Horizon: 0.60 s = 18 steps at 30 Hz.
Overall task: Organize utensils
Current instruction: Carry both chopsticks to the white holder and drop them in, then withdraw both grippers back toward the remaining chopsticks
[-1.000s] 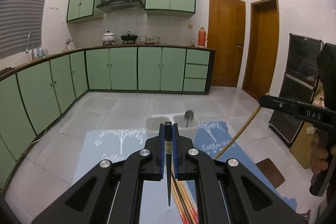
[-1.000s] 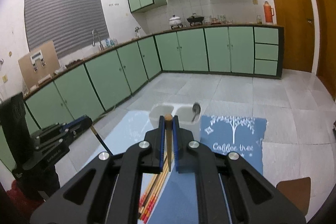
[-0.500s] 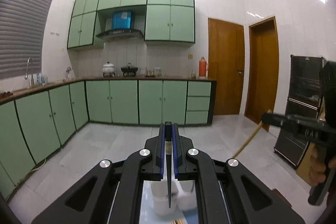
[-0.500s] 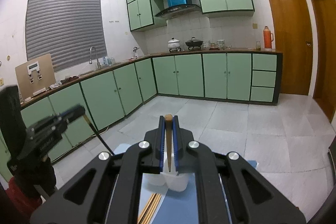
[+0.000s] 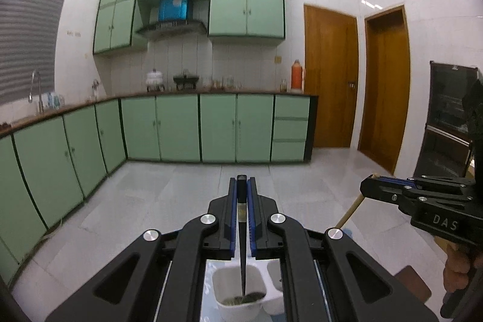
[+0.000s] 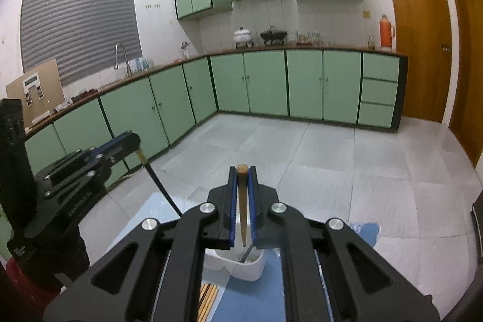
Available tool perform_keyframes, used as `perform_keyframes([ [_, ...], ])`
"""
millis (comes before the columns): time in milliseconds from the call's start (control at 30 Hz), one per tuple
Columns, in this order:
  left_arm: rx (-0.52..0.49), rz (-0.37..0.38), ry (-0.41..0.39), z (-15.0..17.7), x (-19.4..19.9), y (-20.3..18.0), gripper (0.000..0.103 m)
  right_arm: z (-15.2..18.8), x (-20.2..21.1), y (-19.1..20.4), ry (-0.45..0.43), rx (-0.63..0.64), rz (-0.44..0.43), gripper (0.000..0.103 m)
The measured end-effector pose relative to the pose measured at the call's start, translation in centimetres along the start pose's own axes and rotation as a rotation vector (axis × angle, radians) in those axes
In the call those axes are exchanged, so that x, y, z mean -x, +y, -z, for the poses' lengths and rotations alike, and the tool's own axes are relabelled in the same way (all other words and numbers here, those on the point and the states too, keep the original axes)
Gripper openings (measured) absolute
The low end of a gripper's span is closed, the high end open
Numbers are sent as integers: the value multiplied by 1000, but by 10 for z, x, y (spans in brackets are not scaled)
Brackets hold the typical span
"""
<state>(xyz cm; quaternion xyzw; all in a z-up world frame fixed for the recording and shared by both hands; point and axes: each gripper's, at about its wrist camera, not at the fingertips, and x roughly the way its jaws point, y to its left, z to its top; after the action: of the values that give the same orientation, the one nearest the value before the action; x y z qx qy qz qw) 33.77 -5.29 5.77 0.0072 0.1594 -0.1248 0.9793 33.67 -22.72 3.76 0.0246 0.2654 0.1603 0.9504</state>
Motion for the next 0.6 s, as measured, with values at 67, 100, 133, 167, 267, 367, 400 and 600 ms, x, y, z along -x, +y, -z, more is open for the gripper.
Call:
perform_keyframes([
  [67,5,-5,33,9,-8,2,7,6,-8,1,24,-2,-8,6],
  [100,8,-10,42,12,-10,4,7,9,-11,1,33,-3,-11,7],
  [133,11,-12,48,14,-11,6,8,12,-11,2,34,-5,-11,9],
  [167,14,-13,53,15,-12,7,10,14,-10,2,33,-9,-10,9],
  [267,23,-20,54,16,-7,12,21,15,-7,2,28,-16,-5,11],
  [367,25,-27,45,15,3,14,30,14,4,0,4,-31,0,17],
  [400,25,-30,41,14,8,14,33,15,10,-1,-9,-37,5,24],
  [600,32,-32,14,23,47,10,54,34,50,-7,-90,-75,33,50],
])
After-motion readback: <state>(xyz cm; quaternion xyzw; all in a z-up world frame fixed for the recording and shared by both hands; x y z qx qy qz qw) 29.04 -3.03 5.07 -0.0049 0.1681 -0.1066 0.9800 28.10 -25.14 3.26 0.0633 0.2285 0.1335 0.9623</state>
